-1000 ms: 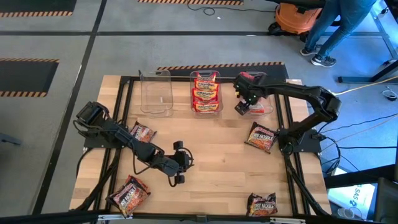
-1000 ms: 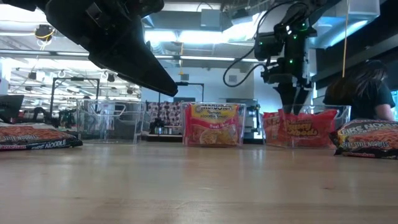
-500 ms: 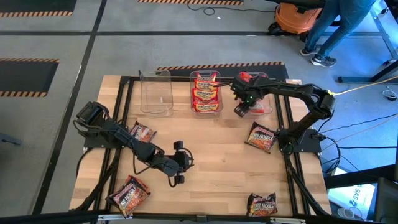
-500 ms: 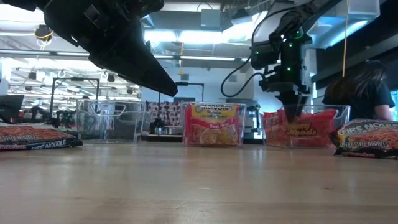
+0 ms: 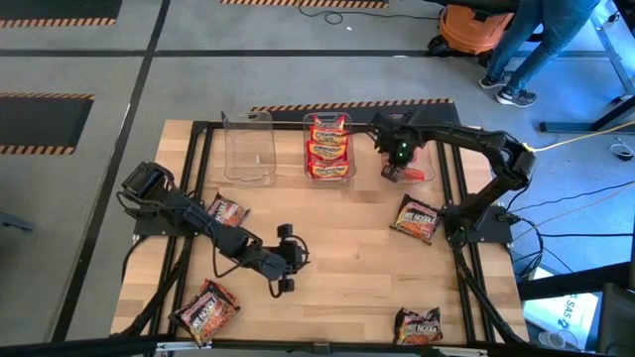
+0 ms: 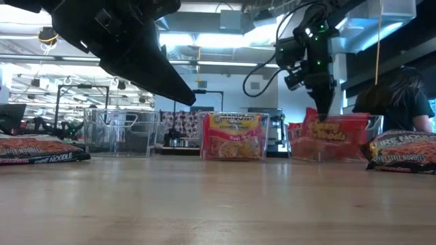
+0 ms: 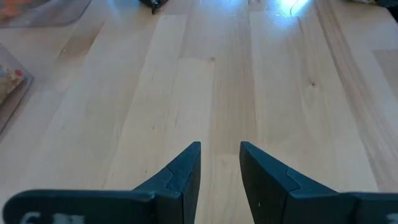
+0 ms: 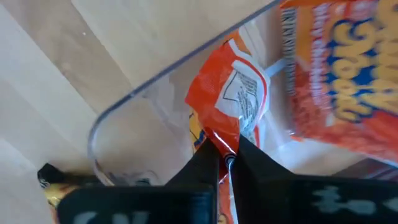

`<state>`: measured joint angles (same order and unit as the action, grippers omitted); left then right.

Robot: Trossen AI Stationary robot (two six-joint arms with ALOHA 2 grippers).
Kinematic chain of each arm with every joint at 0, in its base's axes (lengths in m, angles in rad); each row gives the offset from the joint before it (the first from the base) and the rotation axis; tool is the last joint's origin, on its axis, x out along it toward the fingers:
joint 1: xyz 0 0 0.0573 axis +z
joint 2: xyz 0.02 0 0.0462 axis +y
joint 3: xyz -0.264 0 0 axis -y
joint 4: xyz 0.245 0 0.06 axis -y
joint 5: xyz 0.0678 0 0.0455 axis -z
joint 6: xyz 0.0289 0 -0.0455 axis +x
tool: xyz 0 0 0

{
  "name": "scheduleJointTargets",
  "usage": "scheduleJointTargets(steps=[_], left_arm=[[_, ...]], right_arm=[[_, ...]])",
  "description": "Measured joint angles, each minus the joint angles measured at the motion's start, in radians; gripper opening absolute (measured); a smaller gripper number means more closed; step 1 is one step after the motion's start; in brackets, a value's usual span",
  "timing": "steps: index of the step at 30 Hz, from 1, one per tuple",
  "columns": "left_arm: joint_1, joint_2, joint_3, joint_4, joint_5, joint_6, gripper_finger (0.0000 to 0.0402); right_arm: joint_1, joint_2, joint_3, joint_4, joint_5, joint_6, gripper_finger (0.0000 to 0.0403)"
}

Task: Sort Maruchan noodles
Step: Put the orange noodle pack into the right transparent bin

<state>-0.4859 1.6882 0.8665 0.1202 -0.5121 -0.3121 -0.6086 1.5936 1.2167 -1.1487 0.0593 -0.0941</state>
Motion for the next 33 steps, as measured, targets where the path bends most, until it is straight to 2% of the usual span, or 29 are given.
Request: scheduleJointTargets(steps=[5, 10, 15, 25, 30, 33], left_arm=[[0.010, 0.000, 0.000, 0.002, 0.000, 0.009, 0.0105], [0.013, 0.000, 0.000, 0.003, 0.000, 0.009, 0.0105], [0.016, 0.000, 0.000, 0.003, 0.000, 0.010, 0.0105], [0.019, 0.000, 0.000, 0.006, 0.000, 0.010, 0.0105], [0.030, 0.000, 0.000, 0.006, 0.000, 0.020, 0.0105], [0.031, 0.000, 0.000, 0.006, 0.000, 0.035, 0.0105]], right_arm=[[-0.068, 0.000, 0.013, 0.003, -0.016, -0.138, 0.0012], [-0.127, -0.001, -0.009, -0.031, -0.139, -0.335, 0.0005], [-0.167, -0.001, -0.009, 0.025, -0.144, -0.355, 0.0006], [-0.165, -0.001, -0.009, 0.144, 0.046, -0.372, 0.0046], [-0.164, -0.001, -0.009, 0.203, 0.149, -0.388, 0.0102], [-0.164, -0.001, -0.009, 0.238, 0.158, -0.386, 0.0144]])
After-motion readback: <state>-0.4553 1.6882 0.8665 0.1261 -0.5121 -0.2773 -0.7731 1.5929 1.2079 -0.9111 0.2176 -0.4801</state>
